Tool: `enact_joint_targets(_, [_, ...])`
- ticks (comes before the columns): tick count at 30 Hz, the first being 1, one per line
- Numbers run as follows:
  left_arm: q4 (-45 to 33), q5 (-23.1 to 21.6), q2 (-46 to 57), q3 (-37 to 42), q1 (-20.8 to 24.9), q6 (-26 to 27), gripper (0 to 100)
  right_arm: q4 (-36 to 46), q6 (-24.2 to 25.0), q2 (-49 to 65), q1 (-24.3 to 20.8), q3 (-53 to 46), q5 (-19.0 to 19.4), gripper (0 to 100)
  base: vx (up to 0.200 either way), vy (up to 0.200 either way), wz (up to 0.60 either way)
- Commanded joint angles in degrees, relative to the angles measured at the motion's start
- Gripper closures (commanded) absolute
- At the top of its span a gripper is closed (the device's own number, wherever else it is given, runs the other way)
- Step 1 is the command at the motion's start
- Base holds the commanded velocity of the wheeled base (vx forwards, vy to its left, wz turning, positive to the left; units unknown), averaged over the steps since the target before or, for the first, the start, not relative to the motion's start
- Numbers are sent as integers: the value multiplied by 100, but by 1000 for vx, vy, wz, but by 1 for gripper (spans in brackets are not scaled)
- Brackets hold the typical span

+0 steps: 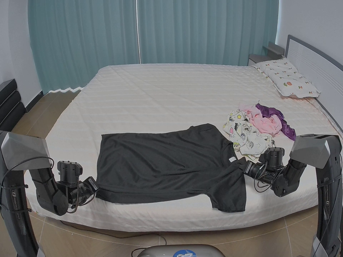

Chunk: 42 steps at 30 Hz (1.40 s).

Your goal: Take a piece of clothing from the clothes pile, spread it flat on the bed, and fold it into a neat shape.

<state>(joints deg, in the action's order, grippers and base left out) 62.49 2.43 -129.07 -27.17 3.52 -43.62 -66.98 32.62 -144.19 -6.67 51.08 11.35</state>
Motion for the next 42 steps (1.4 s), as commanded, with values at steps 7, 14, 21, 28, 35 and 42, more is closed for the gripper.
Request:
enact_joint_targets(7, [0, -14, -197, -157, -27, -226, 100, 79, -1, -144, -10, 104, -19, 0, 0, 0, 0])
enact_joint_targets(14, [-9, -313, -232, -139, -18, -402, 100, -9, 60, 691, 227, -1197, 34, 0, 0, 0, 0])
enact_joint_targets(21, [-9, -392, -171, -51, -18, -463, 100, -703, 535, 963, -493, -2840, -1, 0, 0, 0, 0])
enact_joint_targets(28, [0, -392, -127, 37, -27, -463, 100, -905, 605, 875, -898, -3324, -63, 0, 0, 0, 0])
enact_joint_targets(35, [0, -392, -118, 81, -18, -463, 100, -1072, 535, 524, -1232, -3262, -739, 0, 0, 0, 0])
enact_joint_targets(42, [0, -392, -118, 81, -27, -463, 100, -1063, 561, 453, -1267, -3069, -748, 0, 0, 0, 0])
